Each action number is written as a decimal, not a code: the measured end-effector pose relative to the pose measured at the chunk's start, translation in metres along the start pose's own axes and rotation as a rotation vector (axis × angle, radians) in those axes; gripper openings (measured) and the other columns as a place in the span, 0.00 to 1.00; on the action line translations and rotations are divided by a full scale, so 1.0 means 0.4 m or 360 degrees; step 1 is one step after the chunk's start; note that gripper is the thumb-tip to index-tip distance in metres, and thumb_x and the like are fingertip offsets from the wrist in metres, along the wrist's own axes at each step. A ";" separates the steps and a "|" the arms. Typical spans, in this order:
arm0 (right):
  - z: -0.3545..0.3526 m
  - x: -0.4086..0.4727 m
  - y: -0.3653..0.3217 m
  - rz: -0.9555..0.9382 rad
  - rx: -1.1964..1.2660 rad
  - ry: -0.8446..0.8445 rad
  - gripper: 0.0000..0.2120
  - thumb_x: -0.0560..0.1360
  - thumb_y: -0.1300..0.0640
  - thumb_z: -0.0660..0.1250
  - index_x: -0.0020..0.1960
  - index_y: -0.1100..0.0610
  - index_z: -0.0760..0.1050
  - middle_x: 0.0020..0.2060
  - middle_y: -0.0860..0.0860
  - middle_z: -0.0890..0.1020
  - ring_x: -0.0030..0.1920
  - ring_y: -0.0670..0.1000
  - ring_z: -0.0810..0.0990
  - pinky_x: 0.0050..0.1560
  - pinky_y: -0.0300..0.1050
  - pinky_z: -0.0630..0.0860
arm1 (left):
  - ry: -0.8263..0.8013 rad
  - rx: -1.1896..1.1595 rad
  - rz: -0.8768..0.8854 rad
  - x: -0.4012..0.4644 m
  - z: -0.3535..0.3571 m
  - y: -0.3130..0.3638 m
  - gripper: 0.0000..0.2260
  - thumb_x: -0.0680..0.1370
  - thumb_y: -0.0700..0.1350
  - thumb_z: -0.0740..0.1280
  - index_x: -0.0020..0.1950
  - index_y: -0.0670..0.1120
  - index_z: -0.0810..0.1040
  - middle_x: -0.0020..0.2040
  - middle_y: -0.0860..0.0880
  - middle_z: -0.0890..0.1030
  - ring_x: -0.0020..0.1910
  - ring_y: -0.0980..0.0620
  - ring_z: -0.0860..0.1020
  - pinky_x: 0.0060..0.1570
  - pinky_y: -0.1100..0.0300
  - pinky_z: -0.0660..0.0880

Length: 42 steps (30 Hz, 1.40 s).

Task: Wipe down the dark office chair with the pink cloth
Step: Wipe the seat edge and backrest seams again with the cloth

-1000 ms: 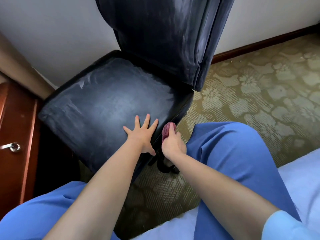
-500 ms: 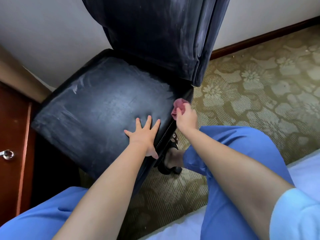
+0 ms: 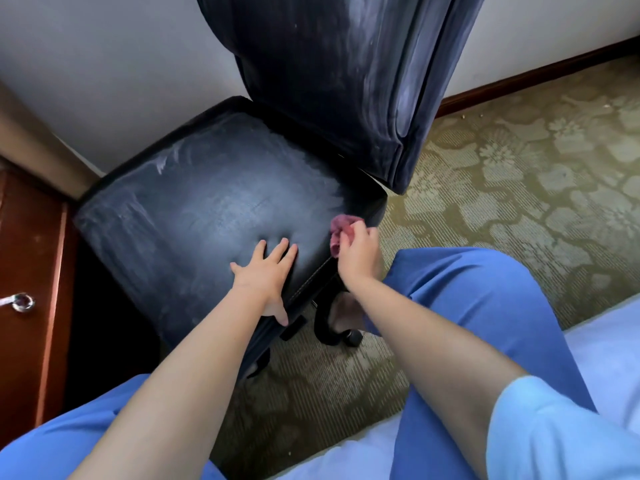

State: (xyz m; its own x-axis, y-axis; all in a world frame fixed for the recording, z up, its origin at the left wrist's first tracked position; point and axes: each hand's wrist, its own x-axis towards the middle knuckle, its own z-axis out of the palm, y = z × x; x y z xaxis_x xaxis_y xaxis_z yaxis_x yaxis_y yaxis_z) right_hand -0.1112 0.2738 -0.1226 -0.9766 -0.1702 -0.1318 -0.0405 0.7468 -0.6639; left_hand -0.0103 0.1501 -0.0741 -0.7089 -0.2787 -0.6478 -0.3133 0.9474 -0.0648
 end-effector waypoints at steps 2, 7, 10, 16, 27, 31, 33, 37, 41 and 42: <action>-0.018 0.056 0.001 0.0153 0.0095 0.0047 0.11 0.80 0.51 0.58 0.56 0.57 0.71 0.55 0.57 0.72 0.52 0.61 0.76 0.46 0.49 0.69 | -0.0013 -0.0007 0.0009 -0.004 -0.001 -0.004 0.60 0.63 0.56 0.79 0.76 0.52 0.35 0.77 0.56 0.35 0.76 0.43 0.37 0.65 0.29 0.57; 0.014 0.026 -0.015 0.0418 0.0393 0.0092 0.12 0.78 0.53 0.60 0.57 0.59 0.70 0.56 0.58 0.76 0.55 0.61 0.76 0.51 0.49 0.71 | 0.0002 -0.0002 0.0027 -0.004 0.002 -0.007 0.60 0.63 0.55 0.79 0.77 0.52 0.35 0.77 0.56 0.36 0.76 0.43 0.37 0.64 0.28 0.58; 0.067 -0.122 -0.038 0.0415 0.0454 -0.0049 0.12 0.78 0.52 0.60 0.56 0.60 0.69 0.56 0.58 0.76 0.55 0.60 0.77 0.51 0.49 0.70 | 0.0011 -0.0004 0.0020 0.001 0.005 -0.005 0.60 0.62 0.55 0.79 0.76 0.53 0.35 0.77 0.55 0.36 0.76 0.43 0.37 0.64 0.27 0.58; 0.054 -0.105 -0.042 0.0520 0.0433 -0.0047 0.11 0.79 0.50 0.59 0.53 0.58 0.68 0.53 0.58 0.79 0.53 0.59 0.78 0.49 0.47 0.71 | 0.0003 -0.0002 0.0023 -0.013 0.008 -0.013 0.58 0.64 0.54 0.78 0.76 0.54 0.35 0.77 0.56 0.36 0.76 0.44 0.37 0.66 0.29 0.57; 0.024 -0.068 -0.027 0.0577 0.0370 -0.0163 0.15 0.79 0.47 0.52 0.46 0.53 0.75 0.42 0.51 0.83 0.46 0.56 0.81 0.50 0.47 0.76 | -0.0030 -0.0004 -0.0009 -0.007 0.000 0.000 0.59 0.64 0.51 0.79 0.76 0.53 0.35 0.77 0.54 0.36 0.76 0.42 0.37 0.64 0.28 0.58; 0.056 -0.166 -0.011 0.0454 0.0171 -0.0415 0.11 0.79 0.51 0.57 0.55 0.52 0.75 0.53 0.55 0.80 0.55 0.58 0.77 0.52 0.46 0.71 | -0.0027 0.0043 -0.0025 -0.017 0.001 -0.006 0.59 0.64 0.51 0.79 0.76 0.54 0.34 0.77 0.54 0.36 0.76 0.42 0.38 0.64 0.28 0.58; 0.041 -0.145 -0.001 0.0433 0.0208 -0.0471 0.11 0.77 0.51 0.59 0.53 0.52 0.76 0.51 0.53 0.81 0.53 0.58 0.79 0.52 0.45 0.74 | -0.0036 0.0079 -0.0025 -0.028 -0.003 -0.008 0.59 0.64 0.51 0.79 0.76 0.53 0.34 0.77 0.54 0.36 0.76 0.42 0.38 0.64 0.29 0.59; -0.024 -0.131 -0.021 0.0351 0.0399 -0.0477 0.09 0.75 0.50 0.60 0.50 0.51 0.77 0.45 0.52 0.82 0.45 0.58 0.81 0.49 0.51 0.79 | -0.0096 0.0107 -0.0034 -0.057 -0.019 0.004 0.57 0.66 0.50 0.78 0.77 0.53 0.36 0.77 0.53 0.36 0.76 0.42 0.40 0.63 0.32 0.64; -0.140 -0.102 -0.073 0.0220 0.0569 -0.0402 0.06 0.76 0.54 0.62 0.50 0.53 0.77 0.41 0.50 0.81 0.39 0.51 0.80 0.43 0.36 0.77 | -0.0075 0.0046 0.0006 -0.102 -0.055 0.030 0.51 0.69 0.51 0.76 0.78 0.52 0.40 0.78 0.53 0.41 0.76 0.45 0.46 0.64 0.34 0.65; -0.176 -0.095 -0.091 0.0162 0.0574 -0.0385 0.05 0.77 0.56 0.62 0.50 0.52 0.76 0.41 0.48 0.80 0.36 0.48 0.77 0.37 0.29 0.73 | -0.0029 0.0032 0.0013 -0.111 -0.068 0.035 0.50 0.70 0.50 0.75 0.78 0.52 0.41 0.78 0.53 0.41 0.77 0.45 0.46 0.64 0.35 0.64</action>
State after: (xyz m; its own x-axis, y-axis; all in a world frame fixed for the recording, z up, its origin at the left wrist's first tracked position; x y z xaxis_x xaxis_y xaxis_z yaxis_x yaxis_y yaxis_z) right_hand -0.0875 0.2986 -0.0416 -0.8924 -0.2850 -0.3499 0.1716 0.5028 -0.8472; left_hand -0.0005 0.1715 -0.0258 -0.6998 -0.2685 -0.6620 -0.2947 0.9526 -0.0748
